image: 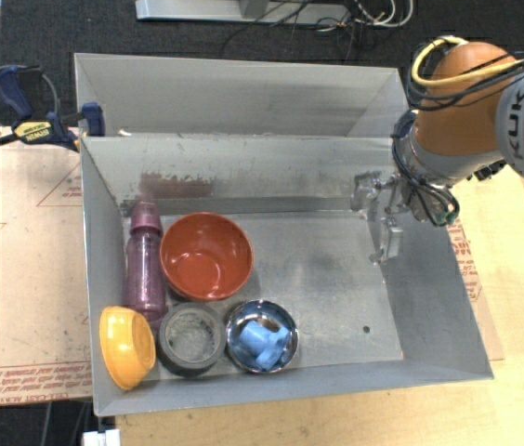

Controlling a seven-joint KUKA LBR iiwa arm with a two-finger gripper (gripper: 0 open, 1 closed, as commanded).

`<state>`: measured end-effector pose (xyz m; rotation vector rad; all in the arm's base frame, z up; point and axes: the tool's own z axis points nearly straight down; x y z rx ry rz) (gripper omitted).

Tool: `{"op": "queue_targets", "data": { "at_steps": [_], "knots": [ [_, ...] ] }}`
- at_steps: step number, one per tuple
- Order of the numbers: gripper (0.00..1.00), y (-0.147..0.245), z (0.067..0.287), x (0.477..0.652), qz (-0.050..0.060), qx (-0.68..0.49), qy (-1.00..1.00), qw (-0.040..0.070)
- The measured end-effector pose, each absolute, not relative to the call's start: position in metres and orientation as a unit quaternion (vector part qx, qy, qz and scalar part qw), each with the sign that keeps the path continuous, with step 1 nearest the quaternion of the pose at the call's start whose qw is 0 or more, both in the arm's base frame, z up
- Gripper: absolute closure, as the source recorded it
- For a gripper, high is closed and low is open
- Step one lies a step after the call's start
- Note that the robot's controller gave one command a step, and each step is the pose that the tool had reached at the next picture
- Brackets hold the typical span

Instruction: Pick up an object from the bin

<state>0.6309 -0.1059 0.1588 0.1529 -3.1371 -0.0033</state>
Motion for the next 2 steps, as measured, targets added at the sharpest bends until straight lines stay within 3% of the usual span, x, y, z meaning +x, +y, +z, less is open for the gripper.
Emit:
{"op": "queue_targets", "data": {
  "at_steps": [1,2],
  "knots": [
    [0.00,-0.105,0.160,0.632,0.001,0.032,-0.999,-0.006],
    [0.00,-0.037,0.079,0.604,-0.003,0.089,-0.996,0.001]
  ]
}}
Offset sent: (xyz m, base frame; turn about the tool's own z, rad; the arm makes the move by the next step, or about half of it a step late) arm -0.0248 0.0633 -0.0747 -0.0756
